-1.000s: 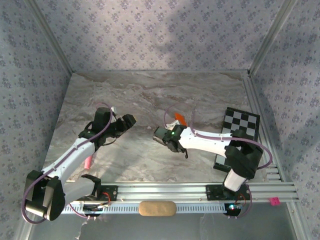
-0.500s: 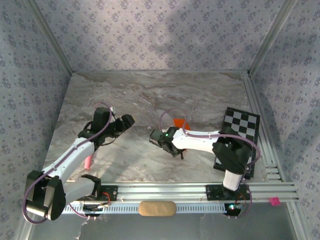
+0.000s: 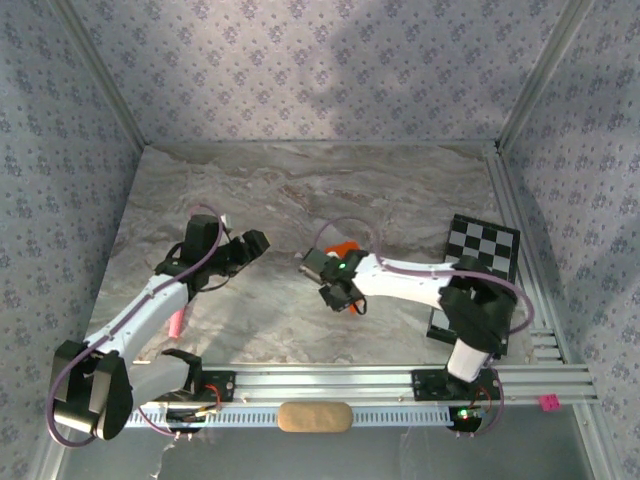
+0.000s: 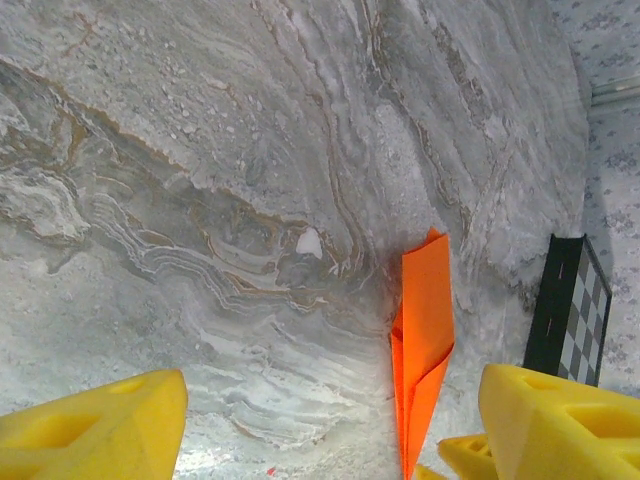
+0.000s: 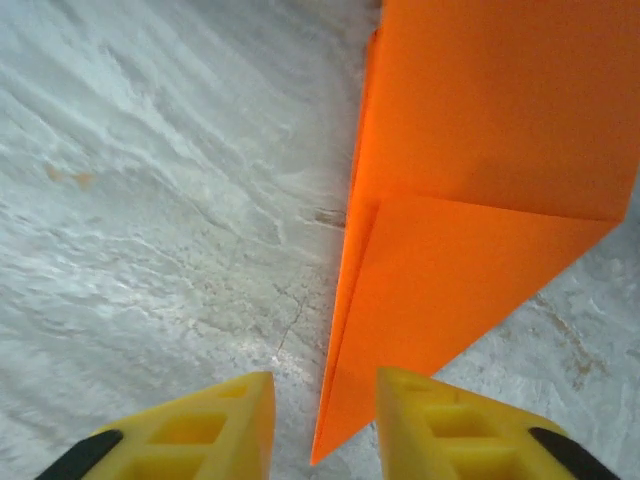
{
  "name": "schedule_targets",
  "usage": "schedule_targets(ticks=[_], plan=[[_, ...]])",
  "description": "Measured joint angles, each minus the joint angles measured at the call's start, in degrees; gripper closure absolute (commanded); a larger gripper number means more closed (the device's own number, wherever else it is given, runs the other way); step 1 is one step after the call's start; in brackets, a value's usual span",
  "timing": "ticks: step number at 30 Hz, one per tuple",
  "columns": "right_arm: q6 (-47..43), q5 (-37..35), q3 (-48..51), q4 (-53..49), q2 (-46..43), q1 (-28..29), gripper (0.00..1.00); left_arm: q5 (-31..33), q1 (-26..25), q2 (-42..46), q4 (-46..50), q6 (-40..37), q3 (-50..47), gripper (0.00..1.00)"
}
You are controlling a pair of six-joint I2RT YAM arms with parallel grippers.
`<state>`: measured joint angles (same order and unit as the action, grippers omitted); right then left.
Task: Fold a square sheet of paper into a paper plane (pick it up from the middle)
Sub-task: Turn over the paper at the center of the table, then move the paper to the center of the table.
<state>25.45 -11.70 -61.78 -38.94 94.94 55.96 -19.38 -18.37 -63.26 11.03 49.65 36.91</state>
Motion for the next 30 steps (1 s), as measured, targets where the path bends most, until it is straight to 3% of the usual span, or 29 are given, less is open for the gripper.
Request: schedule_targets(ticks=[2, 5, 10, 16, 24, 30], plan=[[-0.46, 4.11, 3.67, 4.13, -5.07, -3.45, 0.63, -0.83, 0.00, -0.63, 0.20, -0.37, 0.00, 0.23], [0.07, 12.41, 9.57, 11.04, -10.97, -10.62, 0.78, -2.49, 0.00, -1.64, 0.44, -0.79, 0.00, 0.25], [4.09, 25.11, 17.57, 21.09, -11.28, -20.65, 0.90, -5.22, 0.00, -2.89, 0.22, -0.70, 0.00, 0.31], [7.50, 31.78, 18.53, 26.36, -7.78, -21.81, 0.91, -7.08, -0.02, -2.97, -1.86, 0.11, -0.13, 0.35], [13.44, 32.81, 18.56, 28.85, -2.47, -21.59, 0.95, -9.62, -0.72, -5.40, -2.36, 0.57, -0.26, 0.46], [18.40, 33.27, 17.11, 31.61, -0.17, -19.52, 0.98, -10.51, -2.49, -7.91, -3.61, 0.85, 0.09, 0.61]])
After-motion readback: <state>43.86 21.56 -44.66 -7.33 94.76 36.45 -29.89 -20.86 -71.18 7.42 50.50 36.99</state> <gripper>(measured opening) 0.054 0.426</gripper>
